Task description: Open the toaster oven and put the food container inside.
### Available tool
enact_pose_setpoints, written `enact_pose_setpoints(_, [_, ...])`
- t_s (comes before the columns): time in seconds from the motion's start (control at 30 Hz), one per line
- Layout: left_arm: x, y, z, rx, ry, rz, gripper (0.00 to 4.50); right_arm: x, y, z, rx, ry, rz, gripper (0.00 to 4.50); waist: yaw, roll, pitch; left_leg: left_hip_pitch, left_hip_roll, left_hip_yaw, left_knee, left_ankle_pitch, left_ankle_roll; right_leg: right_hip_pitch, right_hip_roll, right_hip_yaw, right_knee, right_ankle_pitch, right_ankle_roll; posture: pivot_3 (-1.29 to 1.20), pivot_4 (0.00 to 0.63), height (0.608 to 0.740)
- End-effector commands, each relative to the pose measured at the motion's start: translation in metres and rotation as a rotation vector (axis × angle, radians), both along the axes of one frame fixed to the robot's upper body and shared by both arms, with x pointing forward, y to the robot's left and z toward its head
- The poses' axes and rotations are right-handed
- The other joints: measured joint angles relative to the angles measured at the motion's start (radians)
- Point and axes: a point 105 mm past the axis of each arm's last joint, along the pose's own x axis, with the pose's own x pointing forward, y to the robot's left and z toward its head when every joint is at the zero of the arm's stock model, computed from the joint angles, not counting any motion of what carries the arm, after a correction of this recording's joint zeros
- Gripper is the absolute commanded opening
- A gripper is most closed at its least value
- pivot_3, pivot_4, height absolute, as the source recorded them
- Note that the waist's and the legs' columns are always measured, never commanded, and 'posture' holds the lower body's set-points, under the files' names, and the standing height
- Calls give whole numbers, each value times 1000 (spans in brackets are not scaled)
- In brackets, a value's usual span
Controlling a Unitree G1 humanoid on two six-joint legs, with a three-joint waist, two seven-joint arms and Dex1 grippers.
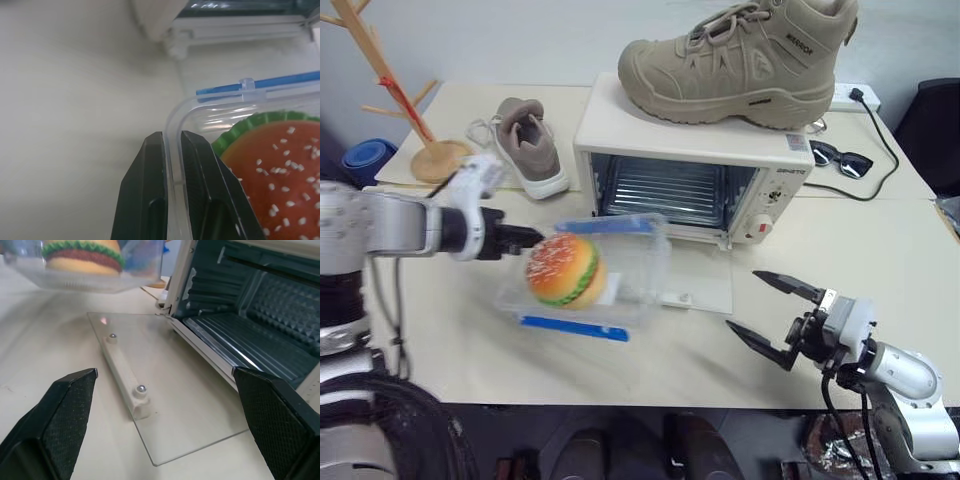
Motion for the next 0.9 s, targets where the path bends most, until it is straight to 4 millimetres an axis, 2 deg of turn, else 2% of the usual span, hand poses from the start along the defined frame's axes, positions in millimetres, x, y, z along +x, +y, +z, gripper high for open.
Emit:
enact_pose_setpoints(0.03, [18, -9, 12, 29, -51, 42, 169, -9, 2, 10, 13, -44, -27, 4500, 0, 0, 0, 0, 0, 0, 0, 0, 0, 0, 0, 0, 0, 0, 0, 0, 150, 740])
enact_pose_setpoints(0.17, [32, -22, 7, 83, -38, 35, 169, -12, 2, 9, 23, -48, -62, 4500, -5, 0, 0, 1, 0, 1, 1, 0, 0, 0, 1, 1, 0, 0, 0, 0, 150, 740])
enact_pose_setpoints(0.4, [50, -50, 3, 78, -45, -1, 169, -21, 1, -1, 44, -45, -112, 4500, 12, 0, 0, 1, 0, 1, 1, 1, -1, 0, 1, 1, -1, 0, 0, 0, 150, 740])
enact_pose_setpoints(0.47, [53, -56, 4, 52, -52, -5, 893, -24, 0, -4, 46, -43, -121, 4500, 20, 0, 0, 1, 0, 1, 2, 1, -1, 0, 1, 1, -1, 0, 0, 0, 150, 740])
enact_pose_setpoints(0.57, [51, -63, 10, -9, -47, -26, 1744, -25, -1, -6, 47, -44, -128, 4500, 19, 0, 0, 1, 0, 2, 3, 1, -1, 0, 1, 2, -1, 0, 0, 0, 150, 740])
enact_pose_setpoints(0.67, [52, -58, 19, -69, -64, -10, 2652, -24, -5, -4, 47, -45, -134, 4500, 19, 0, 0, 1, 0, 1, 4, 1, -1, 0, 1, 1, 0, 0, 0, 0, 150, 740])
enact_pose_setpoints(0.73, [51, -47, 24, -111, -77, 20, 3136, -24, -6, -1, 50, -28, -119, 4500, 18, 0, 0, 1, 0, 1, 4, 1, -1, 0, 1, 1, 0, 0, 0, 0, 150, 740])
enact_pose_setpoints(0.9, [30, -15, 46, -173, -208, -46, 3136, -32, 0, 1, 37, 101, 7, 4500, 9, 1, 1, 2, 1, 2, 3, 1, -1, 0, 2, 2, 1, 0, 0, 0, 150, 740])
